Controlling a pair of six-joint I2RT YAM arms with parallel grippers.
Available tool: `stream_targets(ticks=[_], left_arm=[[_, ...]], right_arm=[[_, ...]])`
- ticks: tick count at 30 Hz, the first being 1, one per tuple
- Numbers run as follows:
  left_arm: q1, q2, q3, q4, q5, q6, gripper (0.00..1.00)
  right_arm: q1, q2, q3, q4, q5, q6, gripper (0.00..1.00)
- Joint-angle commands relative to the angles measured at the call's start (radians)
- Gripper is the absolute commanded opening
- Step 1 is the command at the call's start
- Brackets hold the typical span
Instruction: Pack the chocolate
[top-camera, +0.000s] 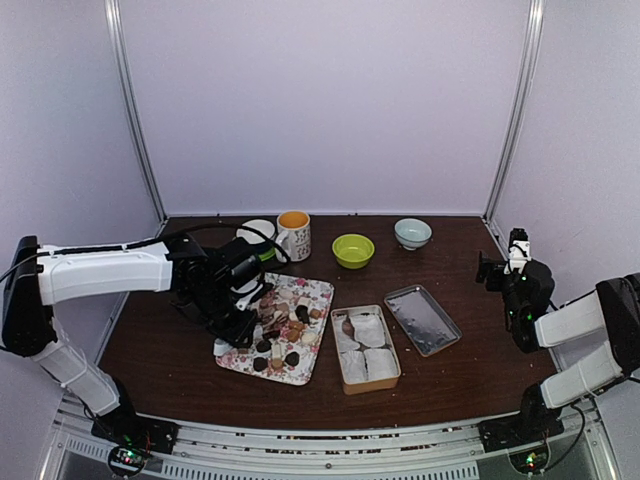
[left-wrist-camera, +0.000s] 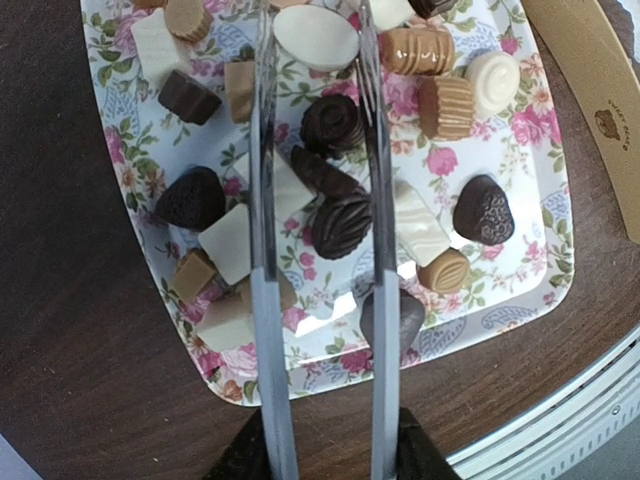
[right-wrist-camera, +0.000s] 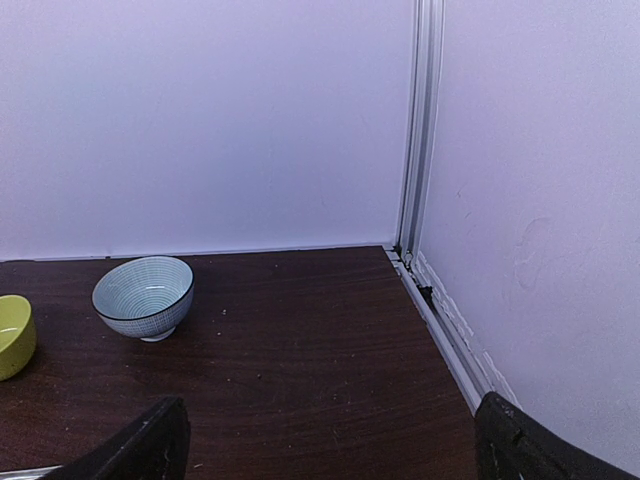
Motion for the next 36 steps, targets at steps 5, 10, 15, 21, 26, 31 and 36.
stream_targets(ticks=[5,10,15,21,26,31,36], left_arm=[[-0.003,0.05,0.048,0.02,-0.042,0.007,0.36],[-0.003,0.027,0.049,0.018,-0.061,0.0,0.28],[-0.003,-0.038,0.049,0.001,-0.082,-0.011,0.25],[-0.003,-0.123,0.047,-0.009,-0.068,-0.011,0.22],[-0.004,-0.172,0.042,-0.008,-0.077,-0.028,0.21],[-0.004,-0.219,0.027,0.067,-0.038,0.002,0.21],[-0.004,-0.21,0.025,0.093,-0.005,0.002,0.23]], right_arm=[[-0.006,0.004,0.017,0.006,0.016,0.008,1.0],[-0.007,0.004,0.016,0.007,0.016,0.008,1.0],[-0.007,0.004,0.015,0.006,0.017,0.007,1.0],[-0.007,0.003,0.016,0.006,0.017,0.008,1.0],[-0.007,0.004,0.015,0.006,0.016,0.007,1.0],[-0.007,0.005,0.016,0.006,0.016,0.008,1.0],[-0.007,0.005,0.017,0.006,0.017,0.007,1.0]])
